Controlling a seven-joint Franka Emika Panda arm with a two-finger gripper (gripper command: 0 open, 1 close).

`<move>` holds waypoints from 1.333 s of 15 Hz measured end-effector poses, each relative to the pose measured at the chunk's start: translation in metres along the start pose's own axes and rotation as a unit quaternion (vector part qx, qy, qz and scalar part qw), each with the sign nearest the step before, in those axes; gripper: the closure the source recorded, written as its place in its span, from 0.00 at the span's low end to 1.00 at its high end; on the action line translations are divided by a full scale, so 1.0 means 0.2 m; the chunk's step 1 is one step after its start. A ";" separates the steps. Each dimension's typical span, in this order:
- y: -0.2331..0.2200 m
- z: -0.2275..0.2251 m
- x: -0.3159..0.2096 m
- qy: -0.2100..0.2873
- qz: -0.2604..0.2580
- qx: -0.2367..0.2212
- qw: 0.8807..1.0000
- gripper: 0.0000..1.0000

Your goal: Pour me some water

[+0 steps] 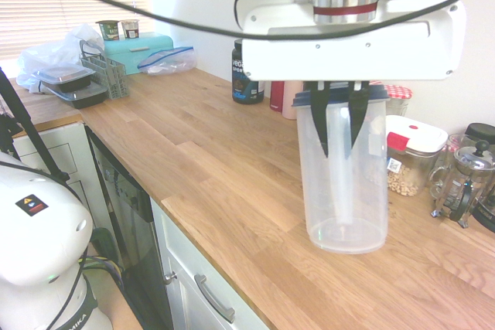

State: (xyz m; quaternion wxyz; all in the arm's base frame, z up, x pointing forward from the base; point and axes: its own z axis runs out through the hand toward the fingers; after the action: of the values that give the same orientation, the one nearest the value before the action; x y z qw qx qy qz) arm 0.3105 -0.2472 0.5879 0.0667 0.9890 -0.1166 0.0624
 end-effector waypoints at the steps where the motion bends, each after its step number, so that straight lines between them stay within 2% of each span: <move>1: -0.07 0.01 0.07 -0.009 -0.011 -0.026 1.000 1.00; 4: -0.32 0.09 0.23 -0.047 -0.041 -0.112 0.992 1.00; 8: -0.43 0.03 0.27 -0.091 -0.067 -0.231 0.966 1.00; 14: -0.42 -0.03 0.25 -0.117 -0.074 -0.268 0.953 1.00; 20: -0.50 -0.03 0.41 -0.117 -0.078 -0.279 0.950 1.00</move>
State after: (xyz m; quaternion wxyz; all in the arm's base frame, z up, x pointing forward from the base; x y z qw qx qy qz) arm 0.4119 -0.1688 0.5931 0.3303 0.9373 -0.0592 -0.0940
